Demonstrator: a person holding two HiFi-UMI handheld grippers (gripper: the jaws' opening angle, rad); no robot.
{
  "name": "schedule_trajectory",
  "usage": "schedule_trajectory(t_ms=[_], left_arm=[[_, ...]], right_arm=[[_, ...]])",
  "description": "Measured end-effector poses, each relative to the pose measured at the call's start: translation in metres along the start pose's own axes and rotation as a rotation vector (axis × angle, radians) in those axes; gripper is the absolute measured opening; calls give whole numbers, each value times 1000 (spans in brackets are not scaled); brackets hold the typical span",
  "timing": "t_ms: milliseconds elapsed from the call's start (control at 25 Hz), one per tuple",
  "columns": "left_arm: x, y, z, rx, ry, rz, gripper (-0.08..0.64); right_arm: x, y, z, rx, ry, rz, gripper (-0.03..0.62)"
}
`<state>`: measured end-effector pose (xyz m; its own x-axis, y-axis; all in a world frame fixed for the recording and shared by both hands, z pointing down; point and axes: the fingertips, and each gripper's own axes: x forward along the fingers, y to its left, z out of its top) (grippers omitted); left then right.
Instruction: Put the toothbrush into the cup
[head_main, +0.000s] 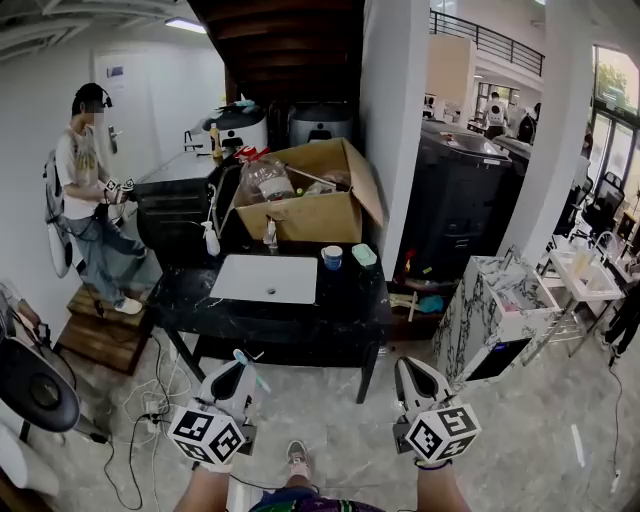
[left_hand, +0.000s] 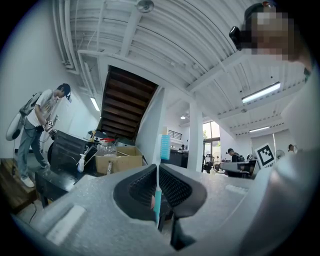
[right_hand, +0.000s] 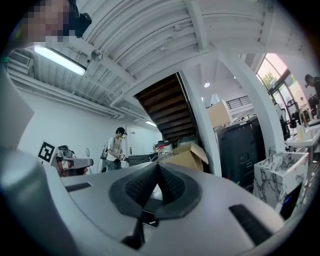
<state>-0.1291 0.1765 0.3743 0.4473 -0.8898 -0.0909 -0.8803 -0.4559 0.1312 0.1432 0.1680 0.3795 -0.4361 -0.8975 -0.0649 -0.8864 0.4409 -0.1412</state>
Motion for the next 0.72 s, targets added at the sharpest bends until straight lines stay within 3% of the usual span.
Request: schedule_trajectory(t_ms=[720], left_arm=[[90,56,5,-33,-19,8,23]], right_arm=[[101,-35,10,-32,28,17,2]])
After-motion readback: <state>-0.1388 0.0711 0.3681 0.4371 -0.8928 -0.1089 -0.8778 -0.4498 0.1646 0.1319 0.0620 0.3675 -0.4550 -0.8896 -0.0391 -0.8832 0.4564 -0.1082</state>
